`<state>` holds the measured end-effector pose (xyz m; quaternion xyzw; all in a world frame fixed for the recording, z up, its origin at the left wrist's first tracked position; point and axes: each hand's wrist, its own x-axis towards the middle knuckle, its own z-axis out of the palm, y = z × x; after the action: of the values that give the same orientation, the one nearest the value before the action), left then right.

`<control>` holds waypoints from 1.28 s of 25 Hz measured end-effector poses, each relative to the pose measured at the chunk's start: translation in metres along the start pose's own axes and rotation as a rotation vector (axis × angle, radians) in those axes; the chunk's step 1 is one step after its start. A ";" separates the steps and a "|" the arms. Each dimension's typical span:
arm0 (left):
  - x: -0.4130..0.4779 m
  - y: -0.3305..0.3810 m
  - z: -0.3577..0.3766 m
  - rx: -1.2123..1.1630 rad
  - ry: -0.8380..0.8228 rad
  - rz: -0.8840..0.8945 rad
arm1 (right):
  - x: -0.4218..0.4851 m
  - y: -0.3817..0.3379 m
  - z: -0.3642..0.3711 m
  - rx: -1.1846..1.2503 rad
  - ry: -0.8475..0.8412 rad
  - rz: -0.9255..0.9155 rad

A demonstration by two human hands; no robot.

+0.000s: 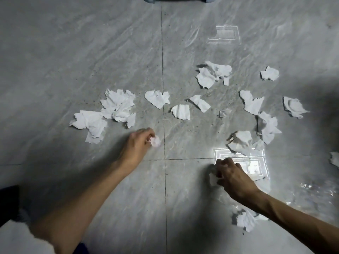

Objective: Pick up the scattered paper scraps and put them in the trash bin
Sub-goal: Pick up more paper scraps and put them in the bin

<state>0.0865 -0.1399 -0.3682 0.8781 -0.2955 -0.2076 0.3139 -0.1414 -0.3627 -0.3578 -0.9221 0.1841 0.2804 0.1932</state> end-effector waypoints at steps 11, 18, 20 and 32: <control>0.033 -0.034 -0.014 0.195 0.032 -0.306 | 0.034 -0.039 -0.052 0.571 0.348 0.044; 0.015 -0.022 -0.057 0.090 0.095 -0.394 | 0.040 -0.089 -0.076 0.724 0.317 0.014; 0.010 -0.023 -0.077 0.075 0.175 -0.362 | 0.040 -0.110 -0.083 0.727 0.297 -0.009; 0.034 -0.043 -0.047 0.261 0.025 -0.192 | 0.025 -0.101 -0.100 0.764 0.319 0.022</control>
<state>0.1545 -0.1150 -0.3701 0.9382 -0.2308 -0.1853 0.1794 -0.0320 -0.3279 -0.2699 -0.8139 0.3124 0.0477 0.4876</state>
